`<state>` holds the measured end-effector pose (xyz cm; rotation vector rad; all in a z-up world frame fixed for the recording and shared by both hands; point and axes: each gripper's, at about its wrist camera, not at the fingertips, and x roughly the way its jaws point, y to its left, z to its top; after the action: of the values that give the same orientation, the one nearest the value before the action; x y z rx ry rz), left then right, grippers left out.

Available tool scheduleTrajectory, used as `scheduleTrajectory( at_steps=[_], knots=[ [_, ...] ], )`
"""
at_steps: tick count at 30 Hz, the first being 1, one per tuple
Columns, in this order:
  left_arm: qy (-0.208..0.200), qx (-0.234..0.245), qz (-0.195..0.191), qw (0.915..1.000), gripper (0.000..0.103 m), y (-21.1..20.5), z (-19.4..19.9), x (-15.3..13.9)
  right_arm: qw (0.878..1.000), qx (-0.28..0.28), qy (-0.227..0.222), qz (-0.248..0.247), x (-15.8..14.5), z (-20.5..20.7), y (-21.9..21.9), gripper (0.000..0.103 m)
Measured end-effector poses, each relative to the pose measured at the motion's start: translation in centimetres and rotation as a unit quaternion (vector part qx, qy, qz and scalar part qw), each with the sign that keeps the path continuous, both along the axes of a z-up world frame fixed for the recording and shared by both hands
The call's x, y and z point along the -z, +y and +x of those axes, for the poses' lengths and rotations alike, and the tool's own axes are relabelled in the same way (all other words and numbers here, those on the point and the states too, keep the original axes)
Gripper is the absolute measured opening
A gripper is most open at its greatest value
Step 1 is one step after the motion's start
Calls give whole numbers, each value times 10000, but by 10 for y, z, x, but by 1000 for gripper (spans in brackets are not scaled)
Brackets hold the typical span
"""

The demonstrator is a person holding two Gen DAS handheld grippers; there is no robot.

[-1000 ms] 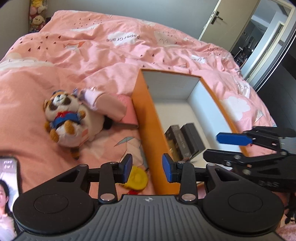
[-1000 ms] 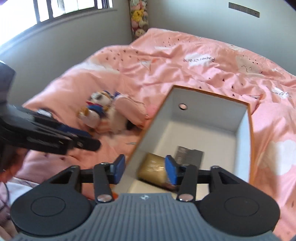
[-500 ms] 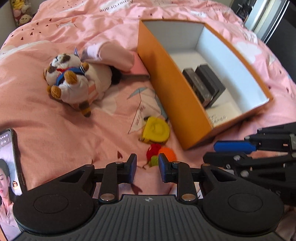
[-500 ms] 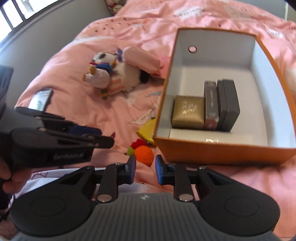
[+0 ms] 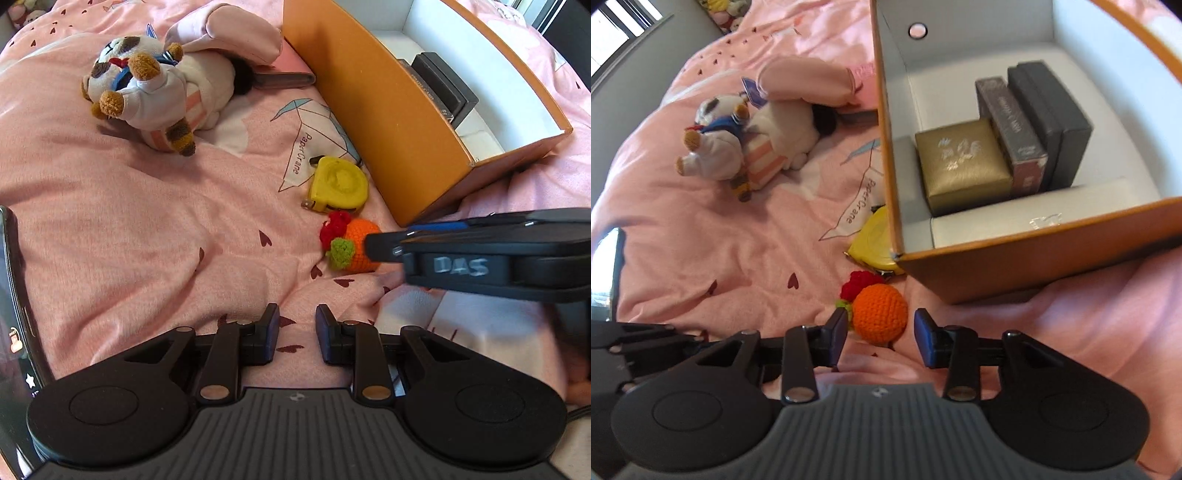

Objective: Organize objects
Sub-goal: 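Move the right gripper down around the orange knitted ball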

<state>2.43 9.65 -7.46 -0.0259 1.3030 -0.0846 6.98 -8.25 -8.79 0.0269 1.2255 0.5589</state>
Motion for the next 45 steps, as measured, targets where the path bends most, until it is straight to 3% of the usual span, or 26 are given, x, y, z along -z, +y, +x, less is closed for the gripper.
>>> scheduleTrajectory(
  at_steps=[8, 23, 35, 40, 45],
  knots=[
    [-36, 60, 78, 9999, 29, -3, 1, -2, 9999, -140, 55, 6, 15, 5, 13, 48],
    [-158, 104, 89, 9998, 30, -4, -1, -7, 9995, -321, 51, 41, 18, 6, 13, 46],
    [-376, 204, 213, 9989, 30, -14, -7, -14, 9985, -510, -197, 69, -13, -2, -3, 45],
    [-569, 290, 145, 9979, 37, -15, -10, -25, 9964, -751, -232, 306, -35, -9, -20, 43],
    [-884, 619, 83, 9941, 40, -19, -13, -38, 9900, -1114, -698, 517, -71, -18, -40, 42]
  ],
)
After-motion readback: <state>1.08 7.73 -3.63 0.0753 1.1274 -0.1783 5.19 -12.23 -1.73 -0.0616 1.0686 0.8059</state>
